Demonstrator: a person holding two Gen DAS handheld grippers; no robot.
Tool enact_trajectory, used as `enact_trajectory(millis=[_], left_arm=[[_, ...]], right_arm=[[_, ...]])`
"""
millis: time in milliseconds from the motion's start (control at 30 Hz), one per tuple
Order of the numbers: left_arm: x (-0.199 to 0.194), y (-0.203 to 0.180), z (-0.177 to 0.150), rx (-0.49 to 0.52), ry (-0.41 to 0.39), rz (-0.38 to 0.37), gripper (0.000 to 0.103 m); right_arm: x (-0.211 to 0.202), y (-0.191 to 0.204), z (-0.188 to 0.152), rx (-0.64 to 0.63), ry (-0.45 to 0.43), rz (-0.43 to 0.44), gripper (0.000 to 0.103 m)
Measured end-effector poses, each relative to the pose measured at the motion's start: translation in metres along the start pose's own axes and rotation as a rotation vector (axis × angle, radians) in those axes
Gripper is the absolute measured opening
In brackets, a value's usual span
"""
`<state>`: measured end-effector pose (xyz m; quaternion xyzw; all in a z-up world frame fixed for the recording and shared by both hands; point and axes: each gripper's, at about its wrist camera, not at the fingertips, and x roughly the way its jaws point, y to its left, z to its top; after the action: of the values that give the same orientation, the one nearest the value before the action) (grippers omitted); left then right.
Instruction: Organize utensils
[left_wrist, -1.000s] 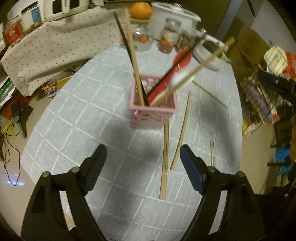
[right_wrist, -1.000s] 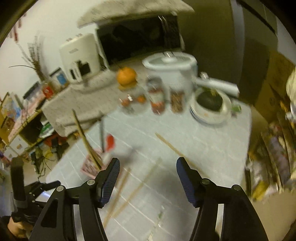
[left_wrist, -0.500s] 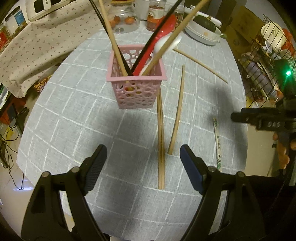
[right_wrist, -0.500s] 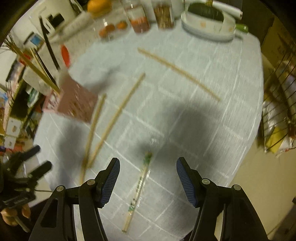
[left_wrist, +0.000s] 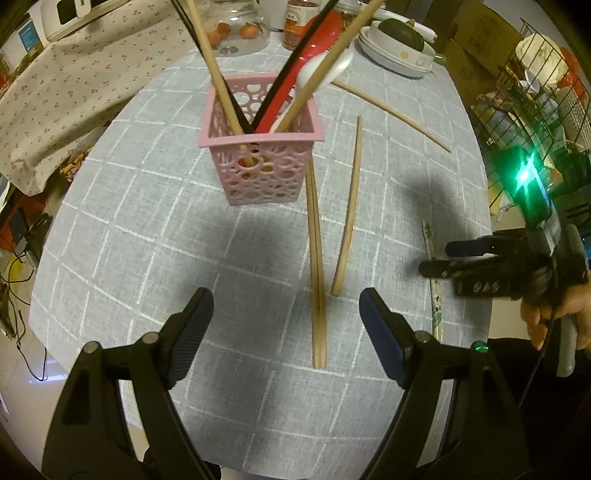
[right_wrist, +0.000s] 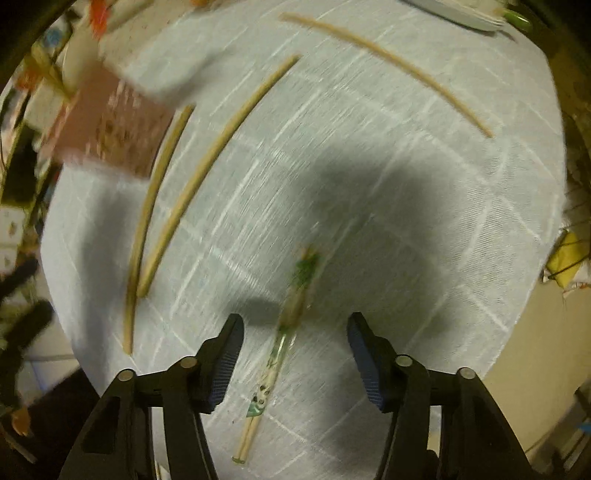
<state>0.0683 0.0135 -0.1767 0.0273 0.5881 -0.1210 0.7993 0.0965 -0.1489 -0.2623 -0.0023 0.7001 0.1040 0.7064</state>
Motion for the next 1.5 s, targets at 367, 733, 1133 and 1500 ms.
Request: enact_trajectory(millis=[367,733,1133,1500], left_arm=[[0.002,-0.019,-0.004,0.078,-0.003,-0.002,0.081],[0.010,-0.088,0.005,0.225,-0.034,-0.053,0.078],[0.079,-0.145,0.097,0.214,-0.010,0.043,0.044],[0.128,-0.120,0.168,0.085,0.046,0.132,0.028]], right_arm=[[-0.008,-0.001,-0.004,-0.053,-0.039,-0.041,0.009],[-0.063,-0.068,-0.006,0.039,-0.159,0.015,0.007],[-0.056,-0.105,-0.005,0.153,-0.168,0.061,0.005],[-0.076,-0.119,0.003,0.181,-0.215,0.126,0.005]])
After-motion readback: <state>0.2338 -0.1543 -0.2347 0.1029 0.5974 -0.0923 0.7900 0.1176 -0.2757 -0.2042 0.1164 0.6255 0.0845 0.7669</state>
